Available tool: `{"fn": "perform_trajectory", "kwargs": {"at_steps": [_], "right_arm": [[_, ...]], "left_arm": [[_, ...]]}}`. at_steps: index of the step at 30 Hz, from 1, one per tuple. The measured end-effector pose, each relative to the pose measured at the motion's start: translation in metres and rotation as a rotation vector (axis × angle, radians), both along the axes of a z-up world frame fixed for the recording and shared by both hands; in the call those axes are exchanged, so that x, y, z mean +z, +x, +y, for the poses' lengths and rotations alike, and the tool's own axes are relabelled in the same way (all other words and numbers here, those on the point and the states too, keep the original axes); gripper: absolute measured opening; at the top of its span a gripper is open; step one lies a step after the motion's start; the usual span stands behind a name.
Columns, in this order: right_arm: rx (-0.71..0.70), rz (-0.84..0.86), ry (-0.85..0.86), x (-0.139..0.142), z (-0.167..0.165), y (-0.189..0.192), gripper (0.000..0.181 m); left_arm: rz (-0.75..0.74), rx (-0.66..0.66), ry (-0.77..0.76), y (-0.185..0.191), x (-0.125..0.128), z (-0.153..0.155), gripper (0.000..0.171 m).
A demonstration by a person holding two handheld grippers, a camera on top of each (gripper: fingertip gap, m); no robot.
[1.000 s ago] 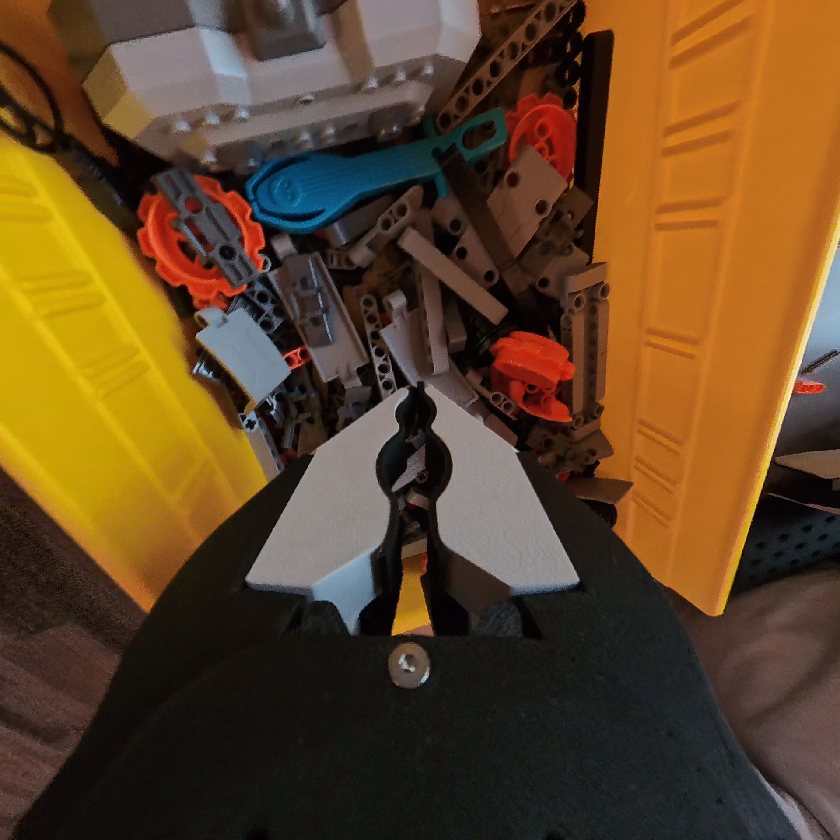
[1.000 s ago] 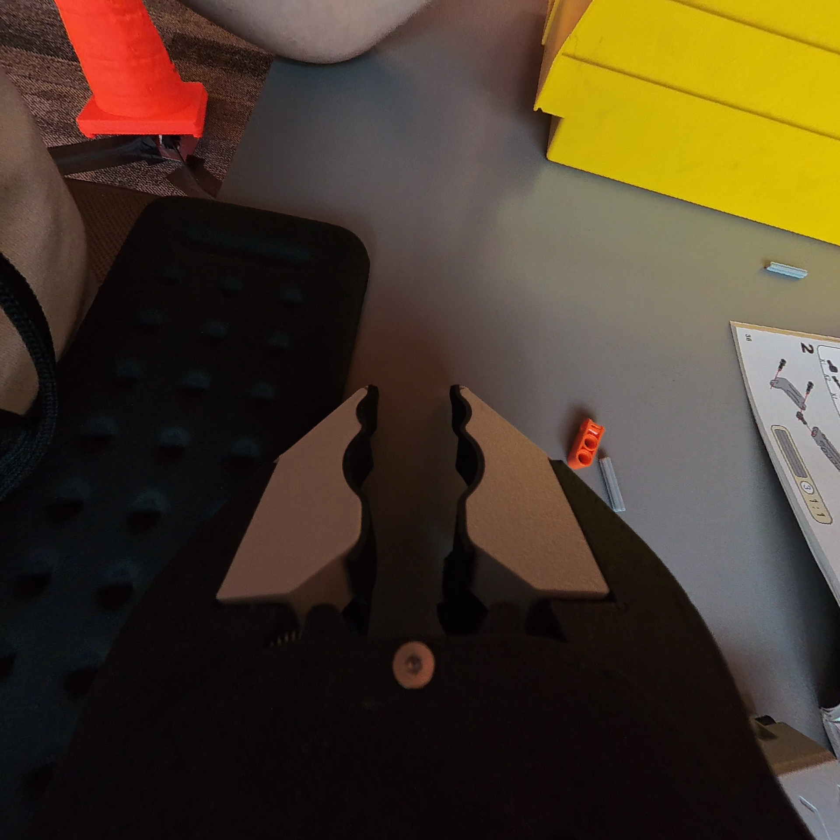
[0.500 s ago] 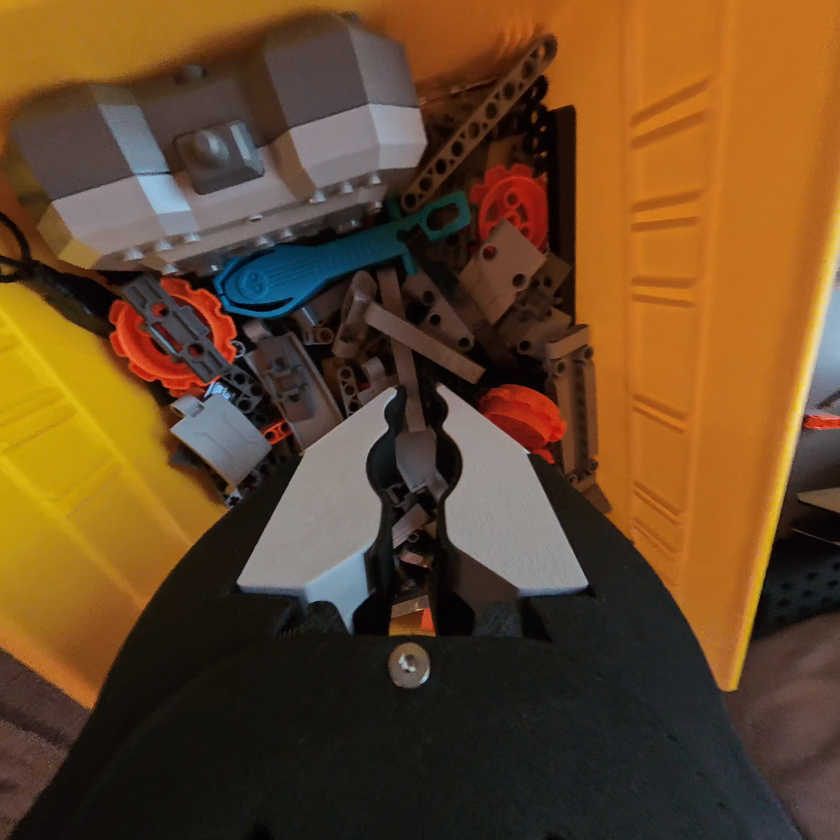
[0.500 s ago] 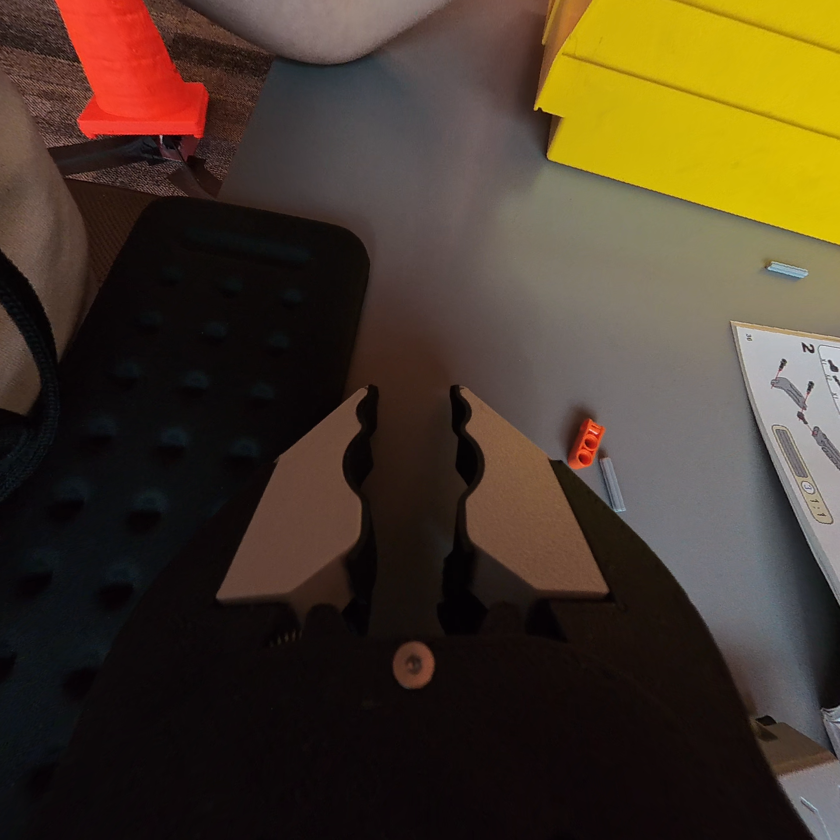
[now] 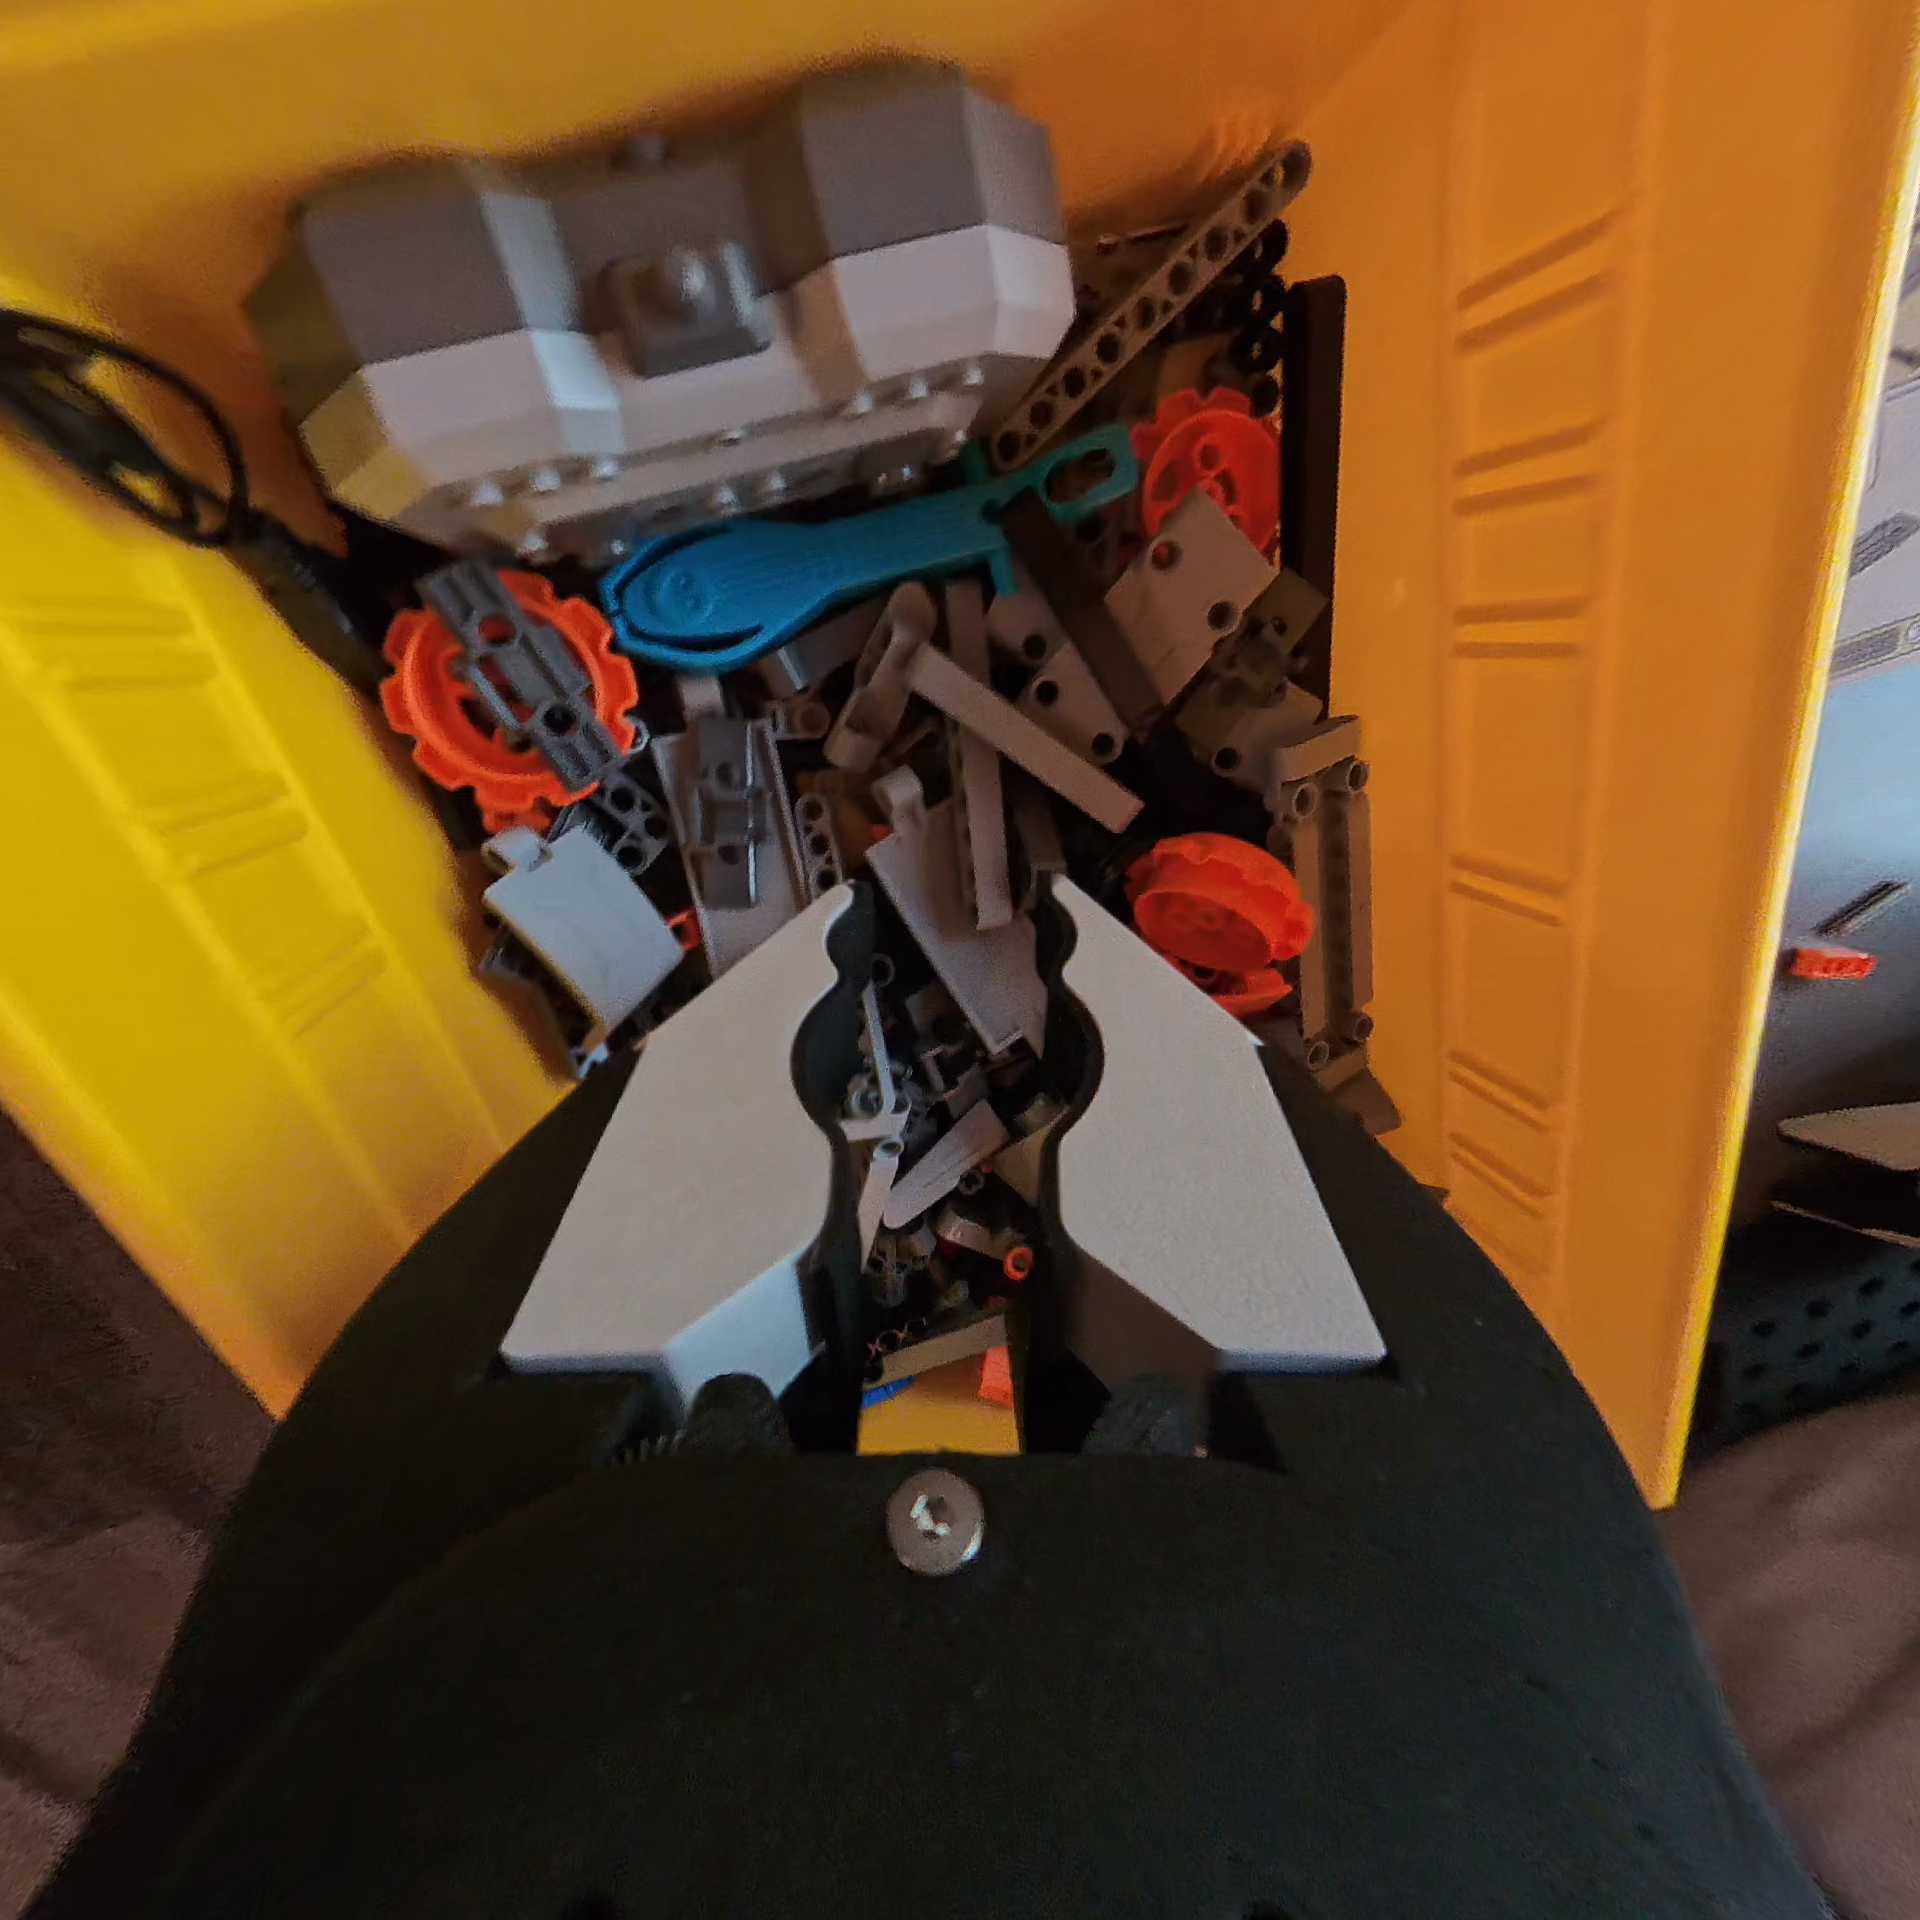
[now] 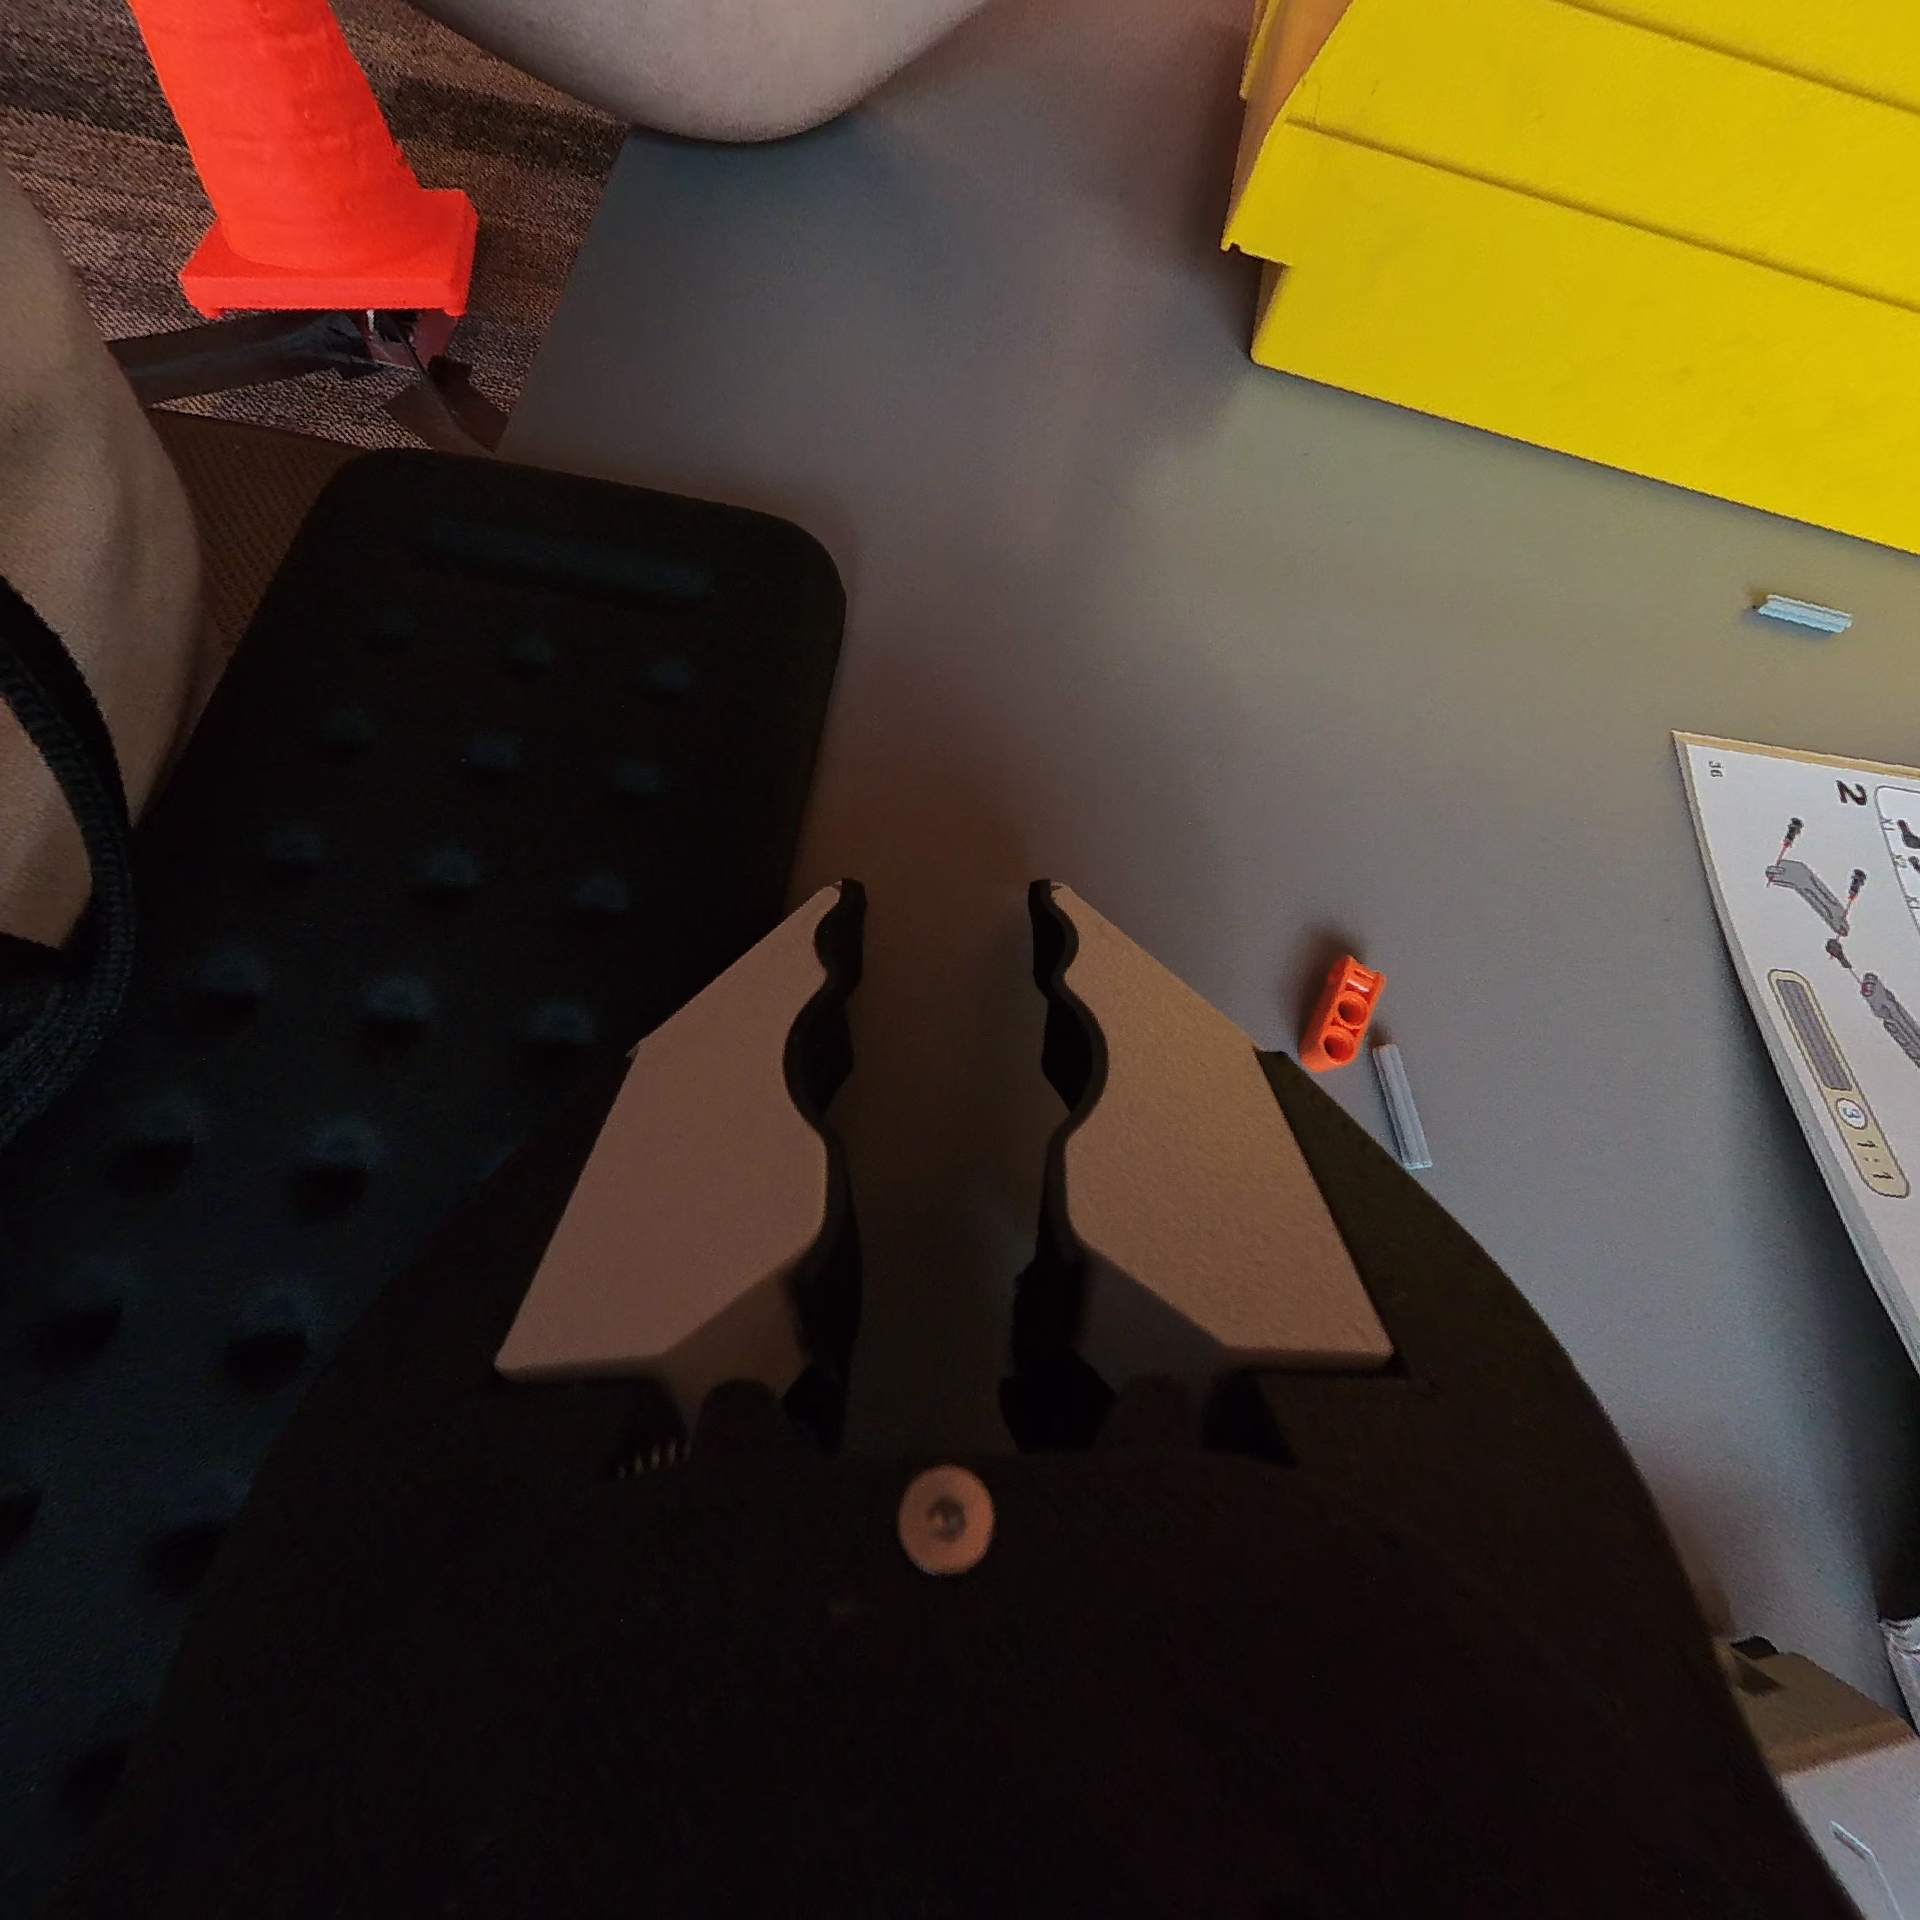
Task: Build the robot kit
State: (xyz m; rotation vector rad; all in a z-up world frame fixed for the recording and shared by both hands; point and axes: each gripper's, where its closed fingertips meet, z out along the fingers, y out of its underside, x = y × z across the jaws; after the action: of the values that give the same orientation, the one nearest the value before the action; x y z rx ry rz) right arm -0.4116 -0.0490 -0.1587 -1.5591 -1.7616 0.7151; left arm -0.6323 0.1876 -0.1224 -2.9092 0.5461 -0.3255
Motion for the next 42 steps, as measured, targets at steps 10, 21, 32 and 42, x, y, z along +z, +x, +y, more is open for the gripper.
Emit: {"fn": "perform_trajectory", "kwargs": {"at_steps": [10,21,32,42], "right_arm": [[0.001,0.0,0.001,0.0,0.0,0.0,0.032],[0.002,0.0,0.0,0.0,0.0,0.001,0.032],[0.002,-0.001,-0.004,0.0,0.0,0.0,0.032],[0.003,-0.001,-0.001,0.0,0.0,0.0,0.032]], "left_arm": [[0.13,-0.162,-0.063,0.01,-0.027,-0.005,0.022],[-0.011,-0.042,-0.08,-0.016,0.003,-0.029,0.021],[0.095,0.242,-0.083,-0.067,0.02,-0.051,0.041],[0.137,-0.038,-0.07,-0.012,-0.018,-0.009,0.057]]}}
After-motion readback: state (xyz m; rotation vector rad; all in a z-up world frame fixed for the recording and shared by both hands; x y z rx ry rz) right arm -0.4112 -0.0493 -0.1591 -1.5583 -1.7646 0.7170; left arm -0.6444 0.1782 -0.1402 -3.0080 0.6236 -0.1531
